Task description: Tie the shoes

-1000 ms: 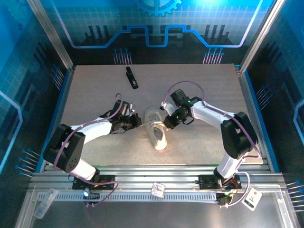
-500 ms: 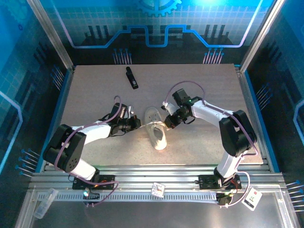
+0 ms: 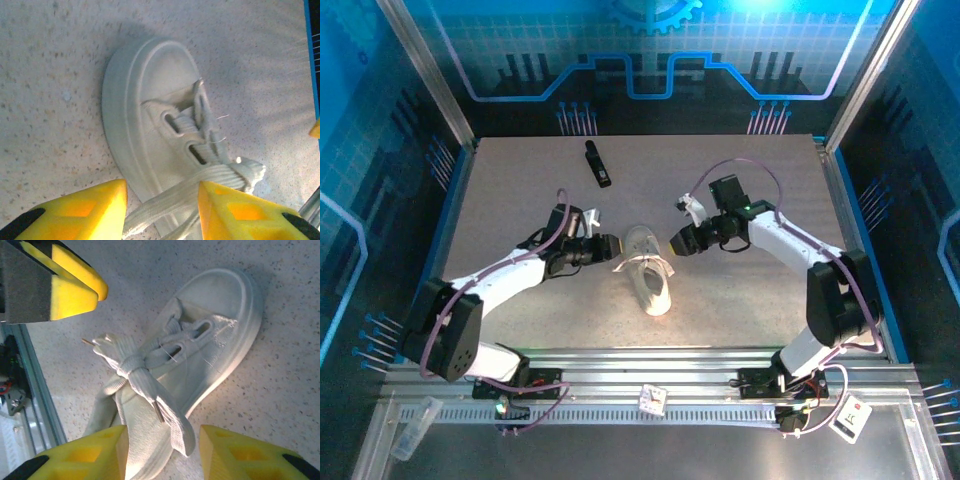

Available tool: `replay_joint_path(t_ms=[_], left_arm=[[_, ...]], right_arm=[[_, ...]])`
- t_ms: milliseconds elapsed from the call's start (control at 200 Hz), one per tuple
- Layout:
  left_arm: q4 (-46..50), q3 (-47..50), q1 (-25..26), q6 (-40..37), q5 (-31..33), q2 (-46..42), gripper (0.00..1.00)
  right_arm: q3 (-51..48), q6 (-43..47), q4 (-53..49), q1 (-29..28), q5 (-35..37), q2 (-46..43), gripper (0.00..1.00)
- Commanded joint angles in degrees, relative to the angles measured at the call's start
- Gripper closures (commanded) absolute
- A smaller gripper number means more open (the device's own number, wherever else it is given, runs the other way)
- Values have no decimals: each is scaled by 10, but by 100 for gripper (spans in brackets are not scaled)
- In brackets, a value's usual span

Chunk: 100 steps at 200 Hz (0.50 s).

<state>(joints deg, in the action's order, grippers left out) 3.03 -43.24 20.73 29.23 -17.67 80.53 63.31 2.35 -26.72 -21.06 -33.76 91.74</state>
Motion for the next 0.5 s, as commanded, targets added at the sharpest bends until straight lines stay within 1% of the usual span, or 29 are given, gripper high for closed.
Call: replay_joint_path(t_ms=[0, 90, 250, 380, 495], left_arm=[[68, -37, -5, -71, 15, -18, 58], [83, -62, 4, -104, 10, -15, 56], [116, -124, 45, -167, 6, 26, 52], [146, -181, 71, -188, 4, 86, 52], [148, -207, 85, -194, 1, 121, 52]], right_arm=[[2, -28, 24, 1, -49, 12, 59], [-5, -43, 50, 1, -58, 31, 59], [-9, -53, 76, -4, -65, 59, 59], [-6, -53, 86, -9, -59, 78, 59], [-3, -52, 90, -12, -62, 93, 59]])
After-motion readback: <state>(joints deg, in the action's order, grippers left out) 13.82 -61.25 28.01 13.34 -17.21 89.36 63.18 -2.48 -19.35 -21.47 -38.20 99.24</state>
